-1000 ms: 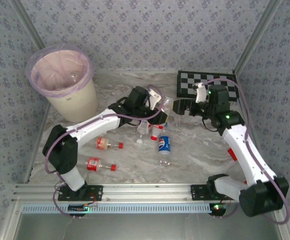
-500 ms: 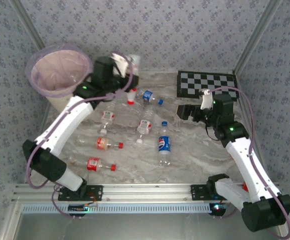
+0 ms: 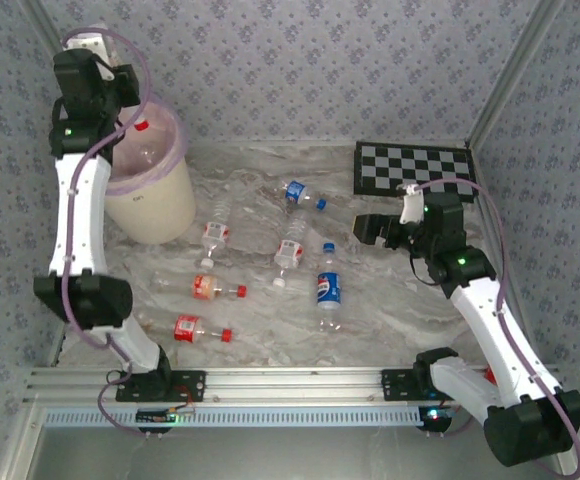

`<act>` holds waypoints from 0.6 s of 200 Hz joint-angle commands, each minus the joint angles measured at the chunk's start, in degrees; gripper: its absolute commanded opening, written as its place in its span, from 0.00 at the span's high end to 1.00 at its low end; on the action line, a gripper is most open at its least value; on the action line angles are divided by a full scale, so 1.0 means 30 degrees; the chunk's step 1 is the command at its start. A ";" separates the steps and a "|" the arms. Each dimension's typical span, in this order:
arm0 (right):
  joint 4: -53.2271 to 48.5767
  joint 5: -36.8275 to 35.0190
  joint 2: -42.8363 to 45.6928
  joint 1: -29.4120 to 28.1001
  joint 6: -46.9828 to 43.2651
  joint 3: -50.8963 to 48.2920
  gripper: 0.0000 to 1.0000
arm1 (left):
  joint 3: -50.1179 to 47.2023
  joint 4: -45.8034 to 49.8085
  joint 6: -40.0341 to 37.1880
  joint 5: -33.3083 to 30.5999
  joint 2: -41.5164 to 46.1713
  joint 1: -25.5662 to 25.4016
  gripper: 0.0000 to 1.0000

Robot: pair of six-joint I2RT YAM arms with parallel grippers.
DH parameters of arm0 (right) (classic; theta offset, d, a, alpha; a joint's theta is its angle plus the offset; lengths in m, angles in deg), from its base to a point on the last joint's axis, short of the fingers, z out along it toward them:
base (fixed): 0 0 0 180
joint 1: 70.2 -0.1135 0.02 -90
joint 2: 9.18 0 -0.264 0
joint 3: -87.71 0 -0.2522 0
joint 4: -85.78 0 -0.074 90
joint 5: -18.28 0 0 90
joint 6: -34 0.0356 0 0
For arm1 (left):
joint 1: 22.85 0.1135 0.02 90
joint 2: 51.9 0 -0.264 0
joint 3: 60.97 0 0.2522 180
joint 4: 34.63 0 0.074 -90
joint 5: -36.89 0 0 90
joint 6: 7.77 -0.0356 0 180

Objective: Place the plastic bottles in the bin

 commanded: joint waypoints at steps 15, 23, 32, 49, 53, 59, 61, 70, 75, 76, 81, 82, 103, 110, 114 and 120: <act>-0.0960 -0.1007 0.0858 -0.0048 -0.0557 -0.0215 0.00 | 0.0529 0.3455 0.0135 0.0974 -0.1645 0.0524 0.81; -0.0989 -0.1156 0.0973 -0.0028 -0.0587 -0.0278 0.00 | 0.0119 0.3582 -0.0008 0.0996 -0.1608 0.0566 0.81; -0.1007 -0.1243 0.1051 -0.0019 -0.0659 -0.0393 0.00 | -0.0343 0.4293 -0.0095 0.1005 -0.1593 0.0620 0.81; -0.1013 -0.1247 0.1059 0.0066 -0.0761 -0.0533 0.00 | -0.1069 0.5050 -0.0149 0.1508 -0.1694 0.0889 0.81; -0.0990 -0.1202 0.1033 0.0084 -0.0788 -0.0520 0.00 | -0.1184 0.5260 -0.0148 0.1690 -0.1777 0.0978 0.81; -0.1021 -0.1173 0.0973 0.0098 -0.0820 -0.0536 0.00 | -0.1360 0.5538 -0.0090 0.1981 -0.1859 0.1114 0.81; -0.0997 -0.1147 0.0949 0.0106 -0.0814 -0.0541 0.00 | -0.1425 0.5624 -0.0088 0.2082 -0.1902 0.1131 0.81; -0.1017 -0.1103 0.0871 0.0128 -0.0847 -0.0513 0.00 | -0.1780 0.5873 -0.0083 0.2529 -0.2042 0.1275 0.81; -0.0990 -0.1105 0.0825 0.0135 -0.0851 -0.0536 0.00 | -0.1998 0.5938 -0.0059 0.2708 -0.2109 0.1282 0.81; -0.0989 -0.1078 0.0810 0.0131 -0.0851 -0.0540 0.00 | -0.2030 0.5947 -0.0044 0.2739 -0.2130 0.1282 0.81; -0.0975 -0.1051 0.0796 0.0128 -0.0873 -0.0584 0.00 | -0.2215 0.5948 -0.0030 0.2926 -0.2177 0.1283 0.81; -0.0967 -0.1051 0.0781 0.0128 -0.0876 -0.0578 0.00 | -0.2270 0.5938 -0.0044 0.2965 -0.2207 0.1297 0.81; -0.0846 -0.0978 0.0761 0.0157 -0.0807 -0.0722 0.00 | -0.3119 0.5765 0.0137 0.3914 -0.2792 0.1283 0.80; -0.0830 -0.0962 0.0780 0.0157 -0.0750 -0.0777 0.00 | -0.3366 0.5553 0.0245 0.4371 -0.3022 0.1283 0.79; -0.0838 -0.0963 0.0792 0.0157 -0.0713 -0.0784 0.00 | -0.3459 0.5448 0.0317 0.4630 -0.3168 0.1292 0.78; -0.0843 -0.1006 0.0758 0.0157 -0.0639 -0.0799 0.00 | -0.3583 0.5248 0.0394 0.5051 -0.3394 0.1283 0.75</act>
